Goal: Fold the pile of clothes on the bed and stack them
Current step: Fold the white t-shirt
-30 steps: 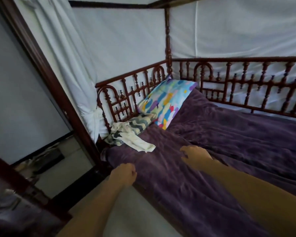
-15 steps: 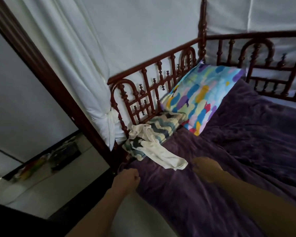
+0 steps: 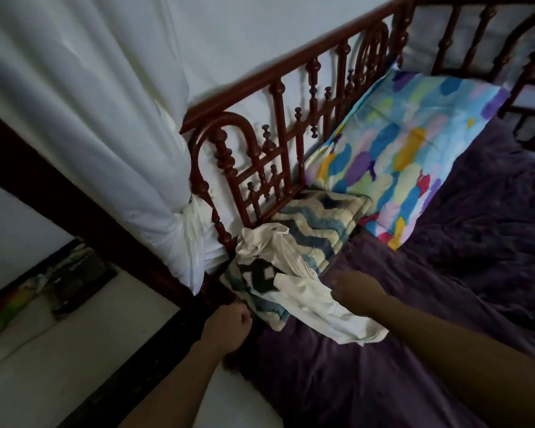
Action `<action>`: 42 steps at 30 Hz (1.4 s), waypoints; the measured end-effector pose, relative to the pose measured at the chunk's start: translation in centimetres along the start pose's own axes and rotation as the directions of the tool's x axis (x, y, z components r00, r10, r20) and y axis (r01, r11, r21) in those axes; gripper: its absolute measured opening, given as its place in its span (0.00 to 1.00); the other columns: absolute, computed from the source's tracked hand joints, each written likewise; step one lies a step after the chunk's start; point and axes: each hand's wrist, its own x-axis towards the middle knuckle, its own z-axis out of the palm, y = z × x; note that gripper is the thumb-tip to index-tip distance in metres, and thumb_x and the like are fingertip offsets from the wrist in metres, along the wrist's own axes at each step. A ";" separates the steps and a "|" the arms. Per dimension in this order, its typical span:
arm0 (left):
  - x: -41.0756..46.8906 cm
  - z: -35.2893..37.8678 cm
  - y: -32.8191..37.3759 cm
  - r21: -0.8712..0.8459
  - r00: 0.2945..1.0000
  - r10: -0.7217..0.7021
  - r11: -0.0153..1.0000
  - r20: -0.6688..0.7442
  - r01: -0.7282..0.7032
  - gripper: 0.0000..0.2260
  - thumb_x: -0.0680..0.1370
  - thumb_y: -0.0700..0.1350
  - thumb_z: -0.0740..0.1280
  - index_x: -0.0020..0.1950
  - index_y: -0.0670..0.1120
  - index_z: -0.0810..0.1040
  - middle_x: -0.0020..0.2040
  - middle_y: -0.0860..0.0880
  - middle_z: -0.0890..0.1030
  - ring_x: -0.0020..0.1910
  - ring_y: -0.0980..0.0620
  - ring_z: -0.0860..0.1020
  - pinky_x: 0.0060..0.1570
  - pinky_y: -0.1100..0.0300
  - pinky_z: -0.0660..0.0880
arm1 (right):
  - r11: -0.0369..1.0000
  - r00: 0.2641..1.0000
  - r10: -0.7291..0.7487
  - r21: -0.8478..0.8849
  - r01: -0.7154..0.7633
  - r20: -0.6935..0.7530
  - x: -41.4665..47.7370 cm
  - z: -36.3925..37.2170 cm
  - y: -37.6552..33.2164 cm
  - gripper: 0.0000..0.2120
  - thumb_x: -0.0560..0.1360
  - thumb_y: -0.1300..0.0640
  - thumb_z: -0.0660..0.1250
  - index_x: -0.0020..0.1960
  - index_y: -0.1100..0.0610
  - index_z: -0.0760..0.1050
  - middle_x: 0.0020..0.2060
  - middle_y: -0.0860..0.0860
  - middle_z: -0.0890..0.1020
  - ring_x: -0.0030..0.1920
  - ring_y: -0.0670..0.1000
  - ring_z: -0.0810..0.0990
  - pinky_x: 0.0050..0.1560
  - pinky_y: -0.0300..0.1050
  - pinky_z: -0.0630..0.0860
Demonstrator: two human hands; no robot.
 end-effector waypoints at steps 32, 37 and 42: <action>20.0 10.2 3.8 0.249 0.862 0.254 0.887 0.439 -0.388 0.11 0.77 0.51 0.65 0.55 0.47 0.78 0.61 0.46 0.71 0.61 0.45 0.70 0.55 0.52 0.73 | 0.739 0.674 0.571 0.065 -0.671 0.468 -4.4 12.6 10.1 0.15 0.77 0.52 0.60 0.62 0.56 0.73 0.62 0.54 0.77 0.61 0.55 0.76 0.58 0.45 0.73; 18.1 12.3 5.6 0.110 0.911 0.316 0.929 0.266 -0.355 0.10 0.79 0.47 0.61 0.38 0.45 0.72 0.42 0.45 0.76 0.46 0.43 0.75 0.41 0.52 0.71 | 0.767 0.871 0.473 0.422 -0.483 0.135 -1.1 12.0 7.4 0.43 0.66 0.35 0.70 0.75 0.43 0.57 0.74 0.48 0.62 0.72 0.53 0.63 0.66 0.51 0.67; 15.9 14.4 7.5 -0.320 0.854 0.201 0.946 0.480 -0.043 0.25 0.79 0.64 0.53 0.57 0.47 0.80 0.52 0.51 0.80 0.52 0.50 0.77 0.56 0.53 0.73 | 0.819 0.889 0.428 0.346 -0.457 0.161 0.0 14.4 4.3 0.16 0.73 0.44 0.67 0.58 0.49 0.78 0.59 0.49 0.77 0.60 0.54 0.76 0.56 0.48 0.74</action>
